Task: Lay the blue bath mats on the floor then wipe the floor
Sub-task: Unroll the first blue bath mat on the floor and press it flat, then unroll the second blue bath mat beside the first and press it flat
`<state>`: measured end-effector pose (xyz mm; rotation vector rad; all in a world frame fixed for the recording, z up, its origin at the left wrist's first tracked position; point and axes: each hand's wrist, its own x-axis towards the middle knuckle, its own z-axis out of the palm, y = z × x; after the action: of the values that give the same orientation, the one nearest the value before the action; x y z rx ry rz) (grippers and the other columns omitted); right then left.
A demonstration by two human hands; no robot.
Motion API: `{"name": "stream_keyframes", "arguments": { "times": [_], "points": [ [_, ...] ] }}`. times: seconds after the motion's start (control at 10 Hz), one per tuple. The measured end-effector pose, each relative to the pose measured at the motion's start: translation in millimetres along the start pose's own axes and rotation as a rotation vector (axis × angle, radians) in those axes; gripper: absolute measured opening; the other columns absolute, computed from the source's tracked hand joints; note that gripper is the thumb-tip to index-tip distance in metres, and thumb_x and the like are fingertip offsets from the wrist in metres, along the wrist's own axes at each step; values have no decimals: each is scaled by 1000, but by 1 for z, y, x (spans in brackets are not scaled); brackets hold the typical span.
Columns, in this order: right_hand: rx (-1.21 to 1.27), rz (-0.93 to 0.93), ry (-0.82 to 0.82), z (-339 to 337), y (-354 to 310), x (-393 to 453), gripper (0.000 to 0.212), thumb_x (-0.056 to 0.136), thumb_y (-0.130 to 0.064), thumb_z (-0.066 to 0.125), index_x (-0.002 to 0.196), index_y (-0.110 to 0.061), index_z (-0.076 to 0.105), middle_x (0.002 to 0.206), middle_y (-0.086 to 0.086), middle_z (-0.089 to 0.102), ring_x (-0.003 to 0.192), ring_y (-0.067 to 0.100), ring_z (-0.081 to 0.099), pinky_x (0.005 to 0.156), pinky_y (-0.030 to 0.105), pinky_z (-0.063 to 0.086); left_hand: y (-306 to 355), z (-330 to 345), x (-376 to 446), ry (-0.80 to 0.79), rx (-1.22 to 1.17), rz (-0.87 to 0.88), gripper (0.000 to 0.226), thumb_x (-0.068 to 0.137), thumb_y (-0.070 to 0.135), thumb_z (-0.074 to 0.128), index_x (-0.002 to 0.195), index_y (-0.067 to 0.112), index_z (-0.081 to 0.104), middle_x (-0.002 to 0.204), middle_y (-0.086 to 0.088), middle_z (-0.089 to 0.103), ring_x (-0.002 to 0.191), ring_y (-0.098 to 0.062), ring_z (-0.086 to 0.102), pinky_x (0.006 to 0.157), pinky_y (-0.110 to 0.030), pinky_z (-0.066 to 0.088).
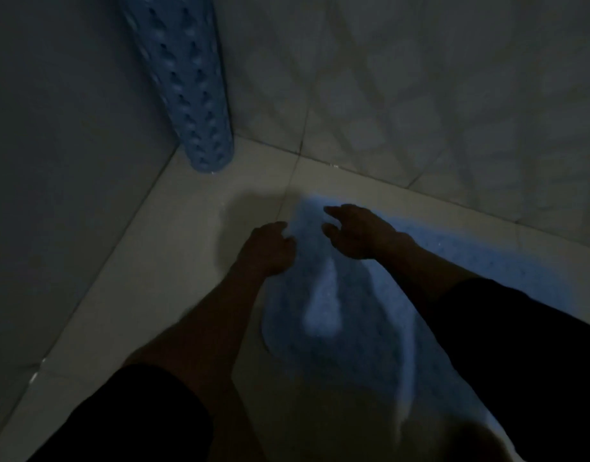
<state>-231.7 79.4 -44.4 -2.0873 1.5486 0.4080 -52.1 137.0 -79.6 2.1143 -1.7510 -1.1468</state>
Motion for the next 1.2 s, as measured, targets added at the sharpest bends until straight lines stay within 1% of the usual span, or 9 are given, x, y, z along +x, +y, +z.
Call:
{"name": "stream_keyframes", "arguments": {
  "times": [0.2,0.4,0.6,0.7,0.8,0.9,1.0,1.1,1.2],
  "points": [
    [-90,-163,136,-85,-58,30,61,102,-40,43,154,-12,28,149,17,46,139,31,39,112,39,35,-24,-64,3,150,-96,-93,65,100,35,54,155,11,29,156,-14,38,143,-31,35,117,-33,26],
    [-69,-247,167,-157,-113,85,72,99,-42,51,157,-12,19,157,13,34,143,30,33,111,32,33,-24,-138,24,588,-215,-77,54,89,21,65,136,0,49,125,-26,63,115,-42,60,95,-40,47],
    [159,-273,156,-170,-167,152,93,89,-36,70,155,-5,12,157,16,31,140,32,38,110,32,35,-25,-208,68,702,-383,-86,74,90,19,70,149,2,28,143,-15,51,128,-29,52,93,-23,37],
    [271,-318,169,-166,-183,181,109,77,-26,83,154,-4,10,156,15,32,140,33,39,110,31,35,-25,-233,90,741,-404,42,76,81,37,78,141,14,40,133,4,55,118,-16,57,99,-31,46],
    [384,-323,159,-158,-187,203,117,66,-18,90,154,-4,14,154,14,35,140,31,40,114,36,36,-34,-243,110,756,-400,218,24,91,19,69,113,11,64,113,-6,69,104,-20,67,95,-48,56],
    [491,-344,168,-154,-186,209,104,70,-16,87,149,-3,20,150,15,38,138,32,41,112,40,38,-31,-244,107,697,-470,232,30,84,19,73,106,30,56,106,8,65,96,-5,64,92,-40,58],
    [523,-374,219,-152,-189,206,98,73,-20,86,146,-3,24,148,14,40,136,30,42,110,35,39,-32,-240,107,624,-581,200,51,91,-5,67,105,39,44,96,27,59,82,14,62,84,-19,56],
    [517,-401,257,-147,-189,204,113,61,-54,82,149,-3,31,147,10,46,133,25,47,110,38,43,-31,-238,101,627,-600,174,49,97,-12,52,134,18,40,99,18,55,69,20,62,68,-5,51],
    [495,-435,295,-156,-188,186,77,87,-23,75,148,2,35,142,10,49,116,5,58,90,14,51,-25,-239,84,572,-655,175,86,73,13,84,142,15,32,123,-1,55,102,-8,60,94,-33,55]
  ]
}}
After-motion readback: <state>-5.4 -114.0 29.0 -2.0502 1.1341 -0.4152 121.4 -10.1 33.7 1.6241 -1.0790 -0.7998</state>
